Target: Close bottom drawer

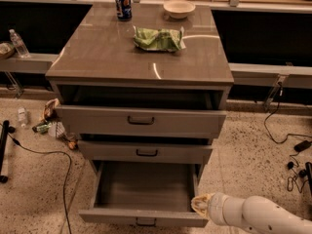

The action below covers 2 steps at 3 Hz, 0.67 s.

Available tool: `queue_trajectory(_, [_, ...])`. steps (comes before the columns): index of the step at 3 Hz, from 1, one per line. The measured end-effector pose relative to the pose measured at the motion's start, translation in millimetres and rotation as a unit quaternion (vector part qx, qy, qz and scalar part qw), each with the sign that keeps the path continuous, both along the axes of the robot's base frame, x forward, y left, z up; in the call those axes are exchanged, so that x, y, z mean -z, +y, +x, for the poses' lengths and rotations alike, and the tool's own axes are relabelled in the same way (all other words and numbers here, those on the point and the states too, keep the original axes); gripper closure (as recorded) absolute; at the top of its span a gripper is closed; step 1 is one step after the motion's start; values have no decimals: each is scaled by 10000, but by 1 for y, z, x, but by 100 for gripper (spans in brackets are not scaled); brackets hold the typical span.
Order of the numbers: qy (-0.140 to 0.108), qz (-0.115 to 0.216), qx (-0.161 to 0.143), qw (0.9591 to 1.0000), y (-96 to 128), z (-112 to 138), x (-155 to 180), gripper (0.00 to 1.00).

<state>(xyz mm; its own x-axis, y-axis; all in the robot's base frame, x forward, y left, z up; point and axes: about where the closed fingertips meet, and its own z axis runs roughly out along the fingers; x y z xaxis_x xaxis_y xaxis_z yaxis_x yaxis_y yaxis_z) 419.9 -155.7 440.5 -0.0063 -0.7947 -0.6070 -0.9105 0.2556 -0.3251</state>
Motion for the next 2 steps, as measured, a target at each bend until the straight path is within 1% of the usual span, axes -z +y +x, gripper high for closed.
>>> queue_trajectory(1, [24,-25,131,9999,-19,-4,41,100])
queue_trajectory(2, [184,-42,224,9996,-22,-8,90,100])
